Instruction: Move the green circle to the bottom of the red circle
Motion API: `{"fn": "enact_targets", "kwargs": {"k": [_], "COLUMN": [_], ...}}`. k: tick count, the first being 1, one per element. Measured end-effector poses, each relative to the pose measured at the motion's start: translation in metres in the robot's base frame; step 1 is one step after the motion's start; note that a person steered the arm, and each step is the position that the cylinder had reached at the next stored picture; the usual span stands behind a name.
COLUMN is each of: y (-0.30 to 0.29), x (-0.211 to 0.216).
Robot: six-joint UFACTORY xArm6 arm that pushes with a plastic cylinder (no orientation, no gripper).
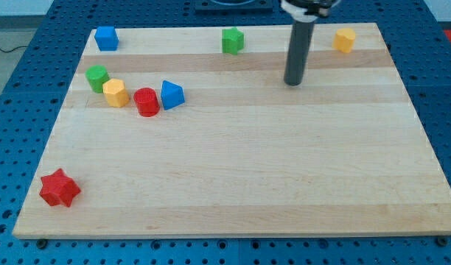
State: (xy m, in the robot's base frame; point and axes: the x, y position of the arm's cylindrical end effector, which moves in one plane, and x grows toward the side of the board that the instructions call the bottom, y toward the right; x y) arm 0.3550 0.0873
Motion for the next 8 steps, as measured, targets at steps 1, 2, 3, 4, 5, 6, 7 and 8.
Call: {"fn": "enact_targets", "kwargs": {"k": [1,2,3,4,5,6,7,8], "y": [-0.063,-0.094,-0.094,-0.102,-0.122,-0.184,-0.242,-0.275], "x": [0.0,-0.001,-0.001,-0.011,-0.024,-0.024,-0.03,-0.047]}}
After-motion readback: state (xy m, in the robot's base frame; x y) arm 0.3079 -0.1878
